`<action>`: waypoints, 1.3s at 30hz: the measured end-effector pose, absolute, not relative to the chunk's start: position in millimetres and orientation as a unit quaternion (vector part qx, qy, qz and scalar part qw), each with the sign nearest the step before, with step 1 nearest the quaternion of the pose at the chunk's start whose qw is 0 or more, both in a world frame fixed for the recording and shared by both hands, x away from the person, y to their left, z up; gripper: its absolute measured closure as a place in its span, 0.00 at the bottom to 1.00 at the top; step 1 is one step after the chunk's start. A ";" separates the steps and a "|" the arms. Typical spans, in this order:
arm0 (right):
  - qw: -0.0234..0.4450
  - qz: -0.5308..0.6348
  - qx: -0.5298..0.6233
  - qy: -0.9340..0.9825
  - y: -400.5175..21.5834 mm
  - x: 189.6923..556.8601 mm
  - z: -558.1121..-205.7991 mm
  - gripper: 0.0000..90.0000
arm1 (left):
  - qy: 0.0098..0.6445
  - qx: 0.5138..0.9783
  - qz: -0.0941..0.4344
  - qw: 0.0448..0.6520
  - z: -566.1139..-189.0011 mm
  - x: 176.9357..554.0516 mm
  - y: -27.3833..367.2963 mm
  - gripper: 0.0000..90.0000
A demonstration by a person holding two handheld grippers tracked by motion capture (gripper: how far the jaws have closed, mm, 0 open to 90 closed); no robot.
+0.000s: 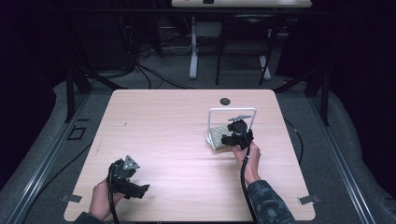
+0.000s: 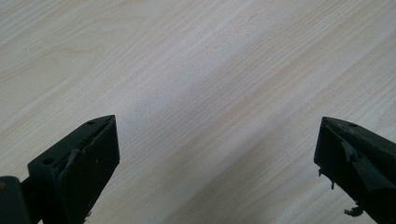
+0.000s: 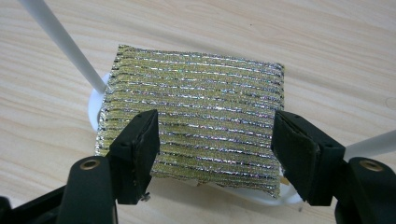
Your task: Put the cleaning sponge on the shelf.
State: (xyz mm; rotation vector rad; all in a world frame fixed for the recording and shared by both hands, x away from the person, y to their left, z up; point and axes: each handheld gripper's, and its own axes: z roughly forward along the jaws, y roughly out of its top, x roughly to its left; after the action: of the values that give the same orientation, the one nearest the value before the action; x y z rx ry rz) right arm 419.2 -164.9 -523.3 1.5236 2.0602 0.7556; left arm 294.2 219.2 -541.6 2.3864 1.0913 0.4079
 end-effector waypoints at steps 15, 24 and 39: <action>0.200 0.305 0.522 0.771 -175.8 390.4 -500.9 0.25 | 0.399 0.872 0.147 0.241 -541.9 294.3 218.3 0.00; 0.176 0.318 0.483 0.797 -182.4 365.5 -488.0 0.16 | 0.398 0.874 0.150 0.237 -542.6 294.2 217.3 0.00; 0.151 0.331 0.426 0.828 -196.6 317.3 -476.4 0.07 | 0.398 0.874 0.150 0.237 -542.6 293.7 217.1 0.00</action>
State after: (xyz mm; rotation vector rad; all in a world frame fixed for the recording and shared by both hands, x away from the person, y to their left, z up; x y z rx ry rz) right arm 317.3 -196.6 -476.4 1.2234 2.3788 0.9499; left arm 293.7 217.1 -542.6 2.3955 1.0899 0.4110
